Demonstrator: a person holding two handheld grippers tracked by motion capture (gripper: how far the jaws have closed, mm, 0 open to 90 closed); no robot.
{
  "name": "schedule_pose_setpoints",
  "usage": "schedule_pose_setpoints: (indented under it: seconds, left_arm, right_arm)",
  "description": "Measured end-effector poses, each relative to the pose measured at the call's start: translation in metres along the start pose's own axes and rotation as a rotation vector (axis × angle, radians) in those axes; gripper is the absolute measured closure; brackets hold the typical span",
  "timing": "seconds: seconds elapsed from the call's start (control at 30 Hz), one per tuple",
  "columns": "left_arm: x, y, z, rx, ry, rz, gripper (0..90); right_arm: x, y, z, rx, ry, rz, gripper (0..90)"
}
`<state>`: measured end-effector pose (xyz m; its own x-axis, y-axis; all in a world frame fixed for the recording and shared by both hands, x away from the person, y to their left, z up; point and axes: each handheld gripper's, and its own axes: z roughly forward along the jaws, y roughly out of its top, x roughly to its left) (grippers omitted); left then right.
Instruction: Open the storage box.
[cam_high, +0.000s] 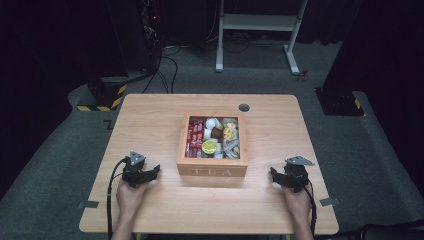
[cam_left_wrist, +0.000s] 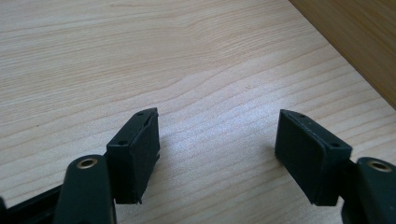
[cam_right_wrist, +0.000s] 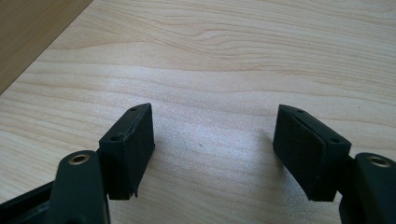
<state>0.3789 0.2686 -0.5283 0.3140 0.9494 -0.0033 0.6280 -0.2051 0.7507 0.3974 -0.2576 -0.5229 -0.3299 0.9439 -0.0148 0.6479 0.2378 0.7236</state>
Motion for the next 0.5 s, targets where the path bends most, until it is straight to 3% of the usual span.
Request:
schedule_pose_setpoints:
  seconds: [0.37,0.5]
  left_arm:
    - [0.0,0.0,0.0001,-0.001,0.001,0.002,30.9]
    - [-0.0005,0.0013,0.0017,0.006,-0.008,0.014,26.7]
  right_arm:
    - [0.0004,-0.0003,-0.0002,0.0,0.001,0.0,28.8]
    - [0.0005,-0.0003,-0.0002,-0.001,0.001,-0.001,28.7]
